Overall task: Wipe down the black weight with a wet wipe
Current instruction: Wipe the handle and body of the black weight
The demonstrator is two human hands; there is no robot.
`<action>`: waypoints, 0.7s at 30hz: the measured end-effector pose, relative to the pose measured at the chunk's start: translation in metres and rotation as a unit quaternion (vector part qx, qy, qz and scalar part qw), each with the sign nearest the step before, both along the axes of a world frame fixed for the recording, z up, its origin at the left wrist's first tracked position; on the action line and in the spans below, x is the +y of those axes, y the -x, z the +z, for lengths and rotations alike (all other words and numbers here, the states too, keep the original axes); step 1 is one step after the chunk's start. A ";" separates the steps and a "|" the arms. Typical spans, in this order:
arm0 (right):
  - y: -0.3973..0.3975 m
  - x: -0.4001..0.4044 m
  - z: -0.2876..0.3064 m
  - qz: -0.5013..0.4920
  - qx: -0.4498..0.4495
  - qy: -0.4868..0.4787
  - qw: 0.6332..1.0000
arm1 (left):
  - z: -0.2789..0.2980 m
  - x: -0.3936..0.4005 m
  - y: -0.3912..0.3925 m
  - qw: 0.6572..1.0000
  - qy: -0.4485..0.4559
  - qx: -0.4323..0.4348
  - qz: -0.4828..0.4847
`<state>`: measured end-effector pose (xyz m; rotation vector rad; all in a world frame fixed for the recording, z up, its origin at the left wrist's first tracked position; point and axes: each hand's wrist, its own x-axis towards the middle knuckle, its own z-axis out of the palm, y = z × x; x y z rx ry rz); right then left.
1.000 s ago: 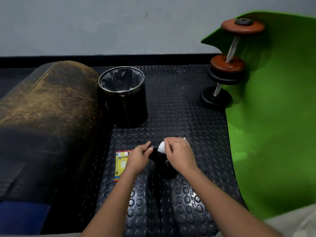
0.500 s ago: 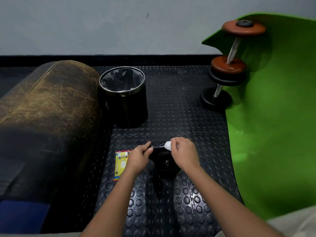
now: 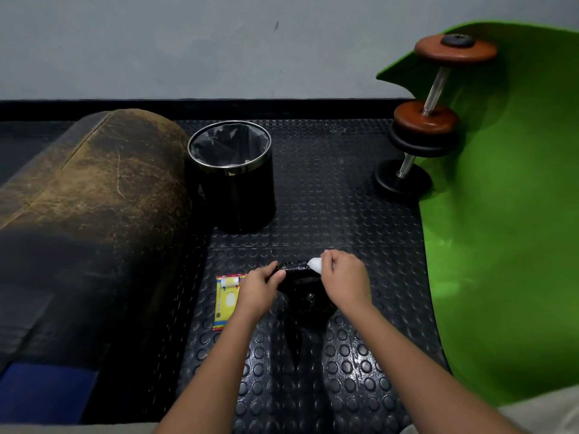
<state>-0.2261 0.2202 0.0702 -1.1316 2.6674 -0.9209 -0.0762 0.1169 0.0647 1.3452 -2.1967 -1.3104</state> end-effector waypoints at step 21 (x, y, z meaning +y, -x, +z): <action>-0.001 0.000 0.004 0.106 0.025 -0.049 0.993 | 0.000 -0.002 -0.003 0.999 -0.028 -0.005 -0.022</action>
